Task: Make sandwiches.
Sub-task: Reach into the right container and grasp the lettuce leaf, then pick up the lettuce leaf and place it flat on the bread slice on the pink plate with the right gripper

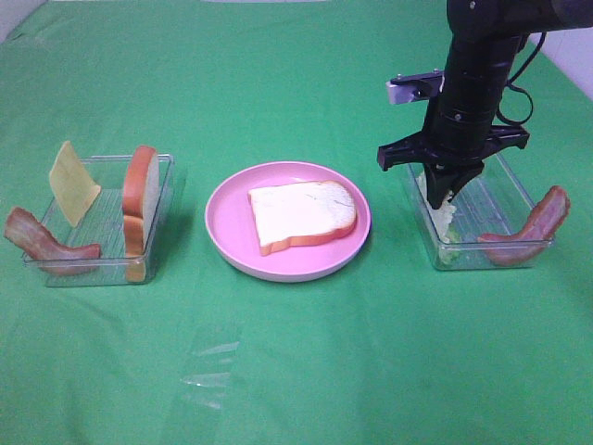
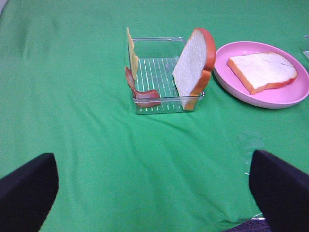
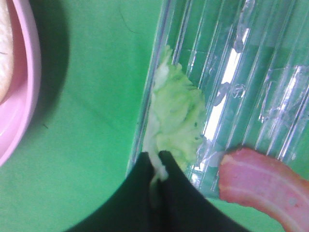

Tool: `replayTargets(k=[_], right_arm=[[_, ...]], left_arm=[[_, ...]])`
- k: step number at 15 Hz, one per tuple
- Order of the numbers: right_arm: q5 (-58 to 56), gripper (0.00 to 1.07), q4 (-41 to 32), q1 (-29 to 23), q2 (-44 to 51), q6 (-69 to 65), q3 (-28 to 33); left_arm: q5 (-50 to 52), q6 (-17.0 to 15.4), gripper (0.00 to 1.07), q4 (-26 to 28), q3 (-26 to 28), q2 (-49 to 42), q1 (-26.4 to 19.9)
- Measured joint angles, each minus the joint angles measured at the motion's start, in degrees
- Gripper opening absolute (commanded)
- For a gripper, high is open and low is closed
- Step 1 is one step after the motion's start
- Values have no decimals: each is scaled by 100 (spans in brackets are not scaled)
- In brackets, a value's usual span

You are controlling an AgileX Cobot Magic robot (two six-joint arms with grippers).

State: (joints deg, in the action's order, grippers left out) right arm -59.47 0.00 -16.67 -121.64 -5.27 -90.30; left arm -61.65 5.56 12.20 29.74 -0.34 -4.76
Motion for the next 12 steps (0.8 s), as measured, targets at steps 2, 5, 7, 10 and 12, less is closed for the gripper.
replayTargets(k=[2, 5, 7, 10, 12], right_arm=[[0, 0, 0, 0, 0, 0, 0], [-355, 0, 0, 0, 6, 6, -355], [-710, 0, 0, 0, 80, 103, -814], [-963, 0, 0, 0, 441, 183, -1604], [-963, 0, 0, 0, 596, 201, -1868]], left_arm=[[0, 0, 101, 0, 0, 0, 0], [0, 0, 101, 0, 0, 0, 0], [0, 0, 101, 0, 0, 0, 0], [0, 0, 101, 0, 0, 0, 0], [0, 0, 101, 0, 0, 0, 0]])
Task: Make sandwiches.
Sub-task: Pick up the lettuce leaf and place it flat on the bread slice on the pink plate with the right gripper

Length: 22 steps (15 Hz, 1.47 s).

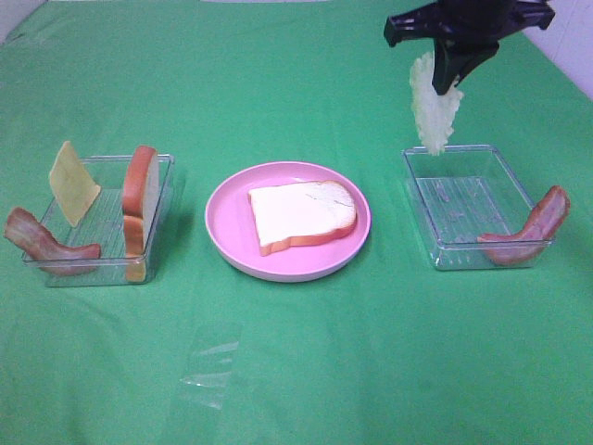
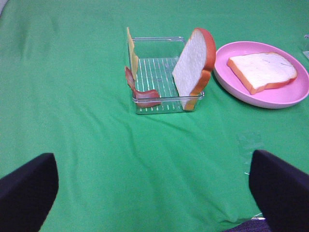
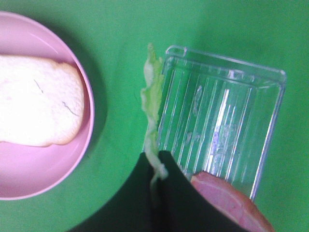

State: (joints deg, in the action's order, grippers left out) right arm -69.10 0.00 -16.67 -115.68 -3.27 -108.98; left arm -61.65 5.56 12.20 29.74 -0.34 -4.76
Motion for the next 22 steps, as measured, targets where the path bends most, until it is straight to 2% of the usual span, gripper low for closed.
replayTargets(k=[3, 5, 6, 9, 12, 15, 22], right_arm=[[-74, 0, -132, 0, 92, 17, -74], [-86, 0, -693, -74, 40, 17, -74], [-86, 0, -739, -126, 11, 17, -74], [11, 0, -1049, -596, -321, 17, -74], [550, 0, -1702, -1106, -670, 57, -74], [951, 0, -2309, -1352, -1003, 252, -74], [980, 0, -2235, -1352, -1421, 264, -74]], left_arm=[[0, 0, 101, 0, 0, 0, 0], [0, 0, 101, 0, 0, 0, 0], [0, 0, 101, 0, 0, 0, 0], [0, 0, 101, 0, 0, 0, 0], [0, 0, 101, 0, 0, 0, 0], [0, 0, 101, 0, 0, 0, 0], [0, 0, 101, 0, 0, 0, 0]])
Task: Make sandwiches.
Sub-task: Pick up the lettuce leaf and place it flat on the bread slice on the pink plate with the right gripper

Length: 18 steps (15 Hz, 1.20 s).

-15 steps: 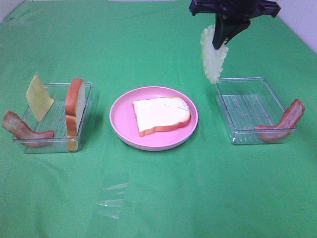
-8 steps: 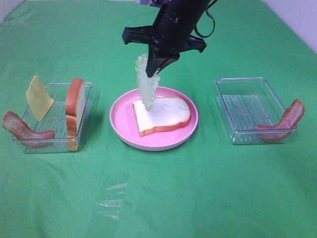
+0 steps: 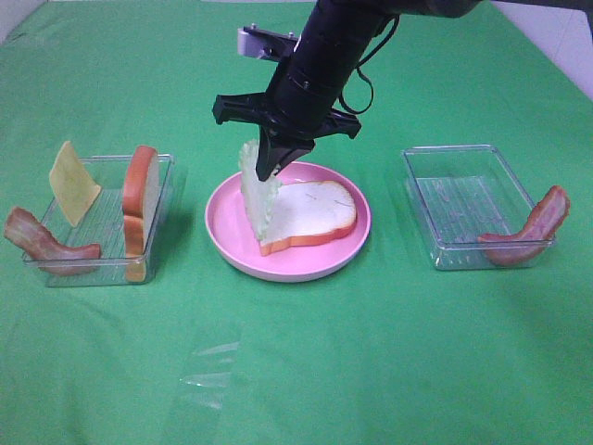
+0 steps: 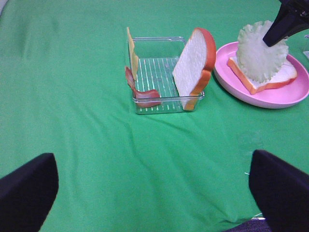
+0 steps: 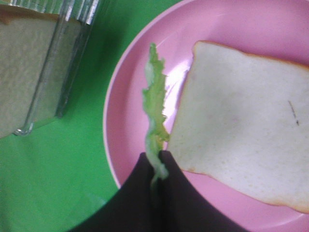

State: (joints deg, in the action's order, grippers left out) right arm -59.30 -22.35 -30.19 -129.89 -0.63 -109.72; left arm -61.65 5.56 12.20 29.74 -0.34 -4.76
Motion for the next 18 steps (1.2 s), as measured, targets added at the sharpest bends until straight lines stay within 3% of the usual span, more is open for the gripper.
replayTargets(k=[4, 10, 11, 12, 13, 14, 15, 18], right_arm=[[0, 0, 1341, 0, -132, -401, 0], [-17, 0, 1478, 0, -149, -458, 0], [-17, 6, 1478, 0, -149, -458, 0], [-17, 26, 1478, 0, -149, -458, 0], [-17, 50, 1478, 0, -149, -441, 0], [-23, 85, 1478, 0, -149, -309, 0], [-115, 96, 1501, 0, -149, -69, -23], [-602, 96, 1513, 0, -149, 143, -464]], left_arm=[[-6, 0, 101, 0, 0, 0, 0], [-6, 0, 101, 0, 0, 0, 0], [-6, 0, 101, 0, 0, 0, 0], [-6, 0, 101, 0, 0, 0, 0], [-6, 0, 101, 0, 0, 0, 0], [-6, 0, 101, 0, 0, 0, 0], [-6, 0, 101, 0, 0, 0, 0], [-6, 0, 101, 0, 0, 0, 0]])
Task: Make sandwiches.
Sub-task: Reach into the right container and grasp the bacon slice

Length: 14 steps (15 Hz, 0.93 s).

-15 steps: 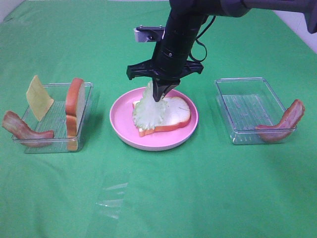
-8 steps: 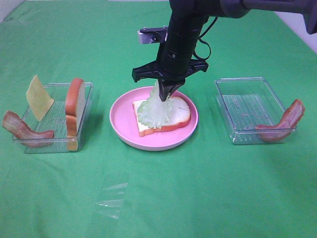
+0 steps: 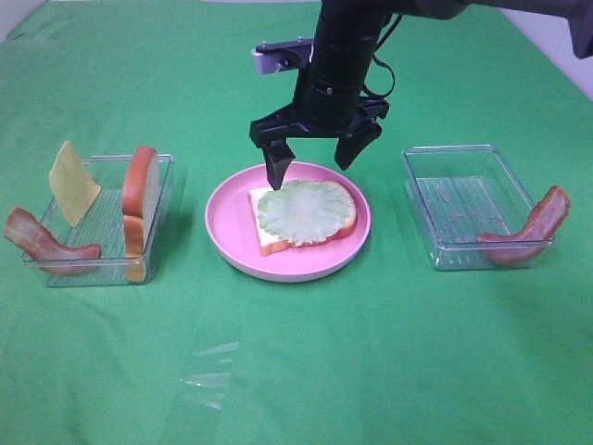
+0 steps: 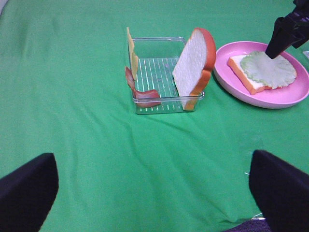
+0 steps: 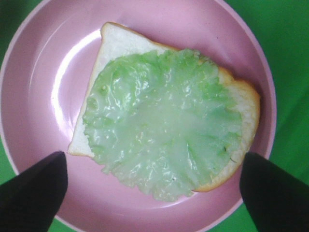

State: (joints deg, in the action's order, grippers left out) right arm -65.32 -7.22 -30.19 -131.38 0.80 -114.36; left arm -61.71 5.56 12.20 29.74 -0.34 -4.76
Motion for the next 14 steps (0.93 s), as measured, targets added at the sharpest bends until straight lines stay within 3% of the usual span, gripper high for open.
replayTargets(k=[3, 7, 11, 14], right_arm=[[-372, 96, 92, 0, 0, 11, -579], [-441, 96, 963, 115, 401, -29, -997], [-441, 96, 1037, 1089, 1117, -80, -968], [-447, 96, 1037, 1833, 1564, -80, -447]], left_arm=[[0, 0, 101, 0, 0, 0, 0], [0, 0, 101, 0, 0, 0, 0], [0, 0, 101, 0, 0, 0, 0], [0, 0, 101, 0, 0, 0, 0]])
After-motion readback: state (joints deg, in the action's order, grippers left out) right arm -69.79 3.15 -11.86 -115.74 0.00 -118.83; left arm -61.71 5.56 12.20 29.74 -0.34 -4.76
